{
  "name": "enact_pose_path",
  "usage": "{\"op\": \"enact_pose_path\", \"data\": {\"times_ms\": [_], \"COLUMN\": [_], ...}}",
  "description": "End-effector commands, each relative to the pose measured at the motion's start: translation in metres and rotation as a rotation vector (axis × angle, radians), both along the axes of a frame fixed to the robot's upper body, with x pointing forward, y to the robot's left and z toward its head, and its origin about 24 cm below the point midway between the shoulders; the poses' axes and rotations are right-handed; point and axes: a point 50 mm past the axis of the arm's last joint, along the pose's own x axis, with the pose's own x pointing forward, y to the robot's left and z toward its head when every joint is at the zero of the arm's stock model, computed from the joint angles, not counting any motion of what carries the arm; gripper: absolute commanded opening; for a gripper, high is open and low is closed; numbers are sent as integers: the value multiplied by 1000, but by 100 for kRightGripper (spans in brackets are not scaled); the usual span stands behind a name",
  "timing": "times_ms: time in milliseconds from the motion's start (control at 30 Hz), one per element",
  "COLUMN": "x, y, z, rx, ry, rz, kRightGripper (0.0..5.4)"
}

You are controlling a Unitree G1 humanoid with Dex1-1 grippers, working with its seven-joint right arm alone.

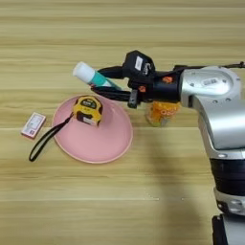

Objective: Move the objects on the table

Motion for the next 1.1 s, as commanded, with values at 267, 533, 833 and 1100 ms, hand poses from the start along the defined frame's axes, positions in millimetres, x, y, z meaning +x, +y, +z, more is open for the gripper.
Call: {"op": "enact_pose_path", "data": {"times_ms": [267, 533, 833, 1100], "x": [-8, -12, -16, -20], "y": [-32, -45, -60, -80], "z": [12, -3, -35, -64], "rx": [51, 65, -10, -84], "ry": [2, 155, 303, 380], "rz": [-254, -445, -585, -674], "kRightGripper": [169, 169, 169, 169]}}
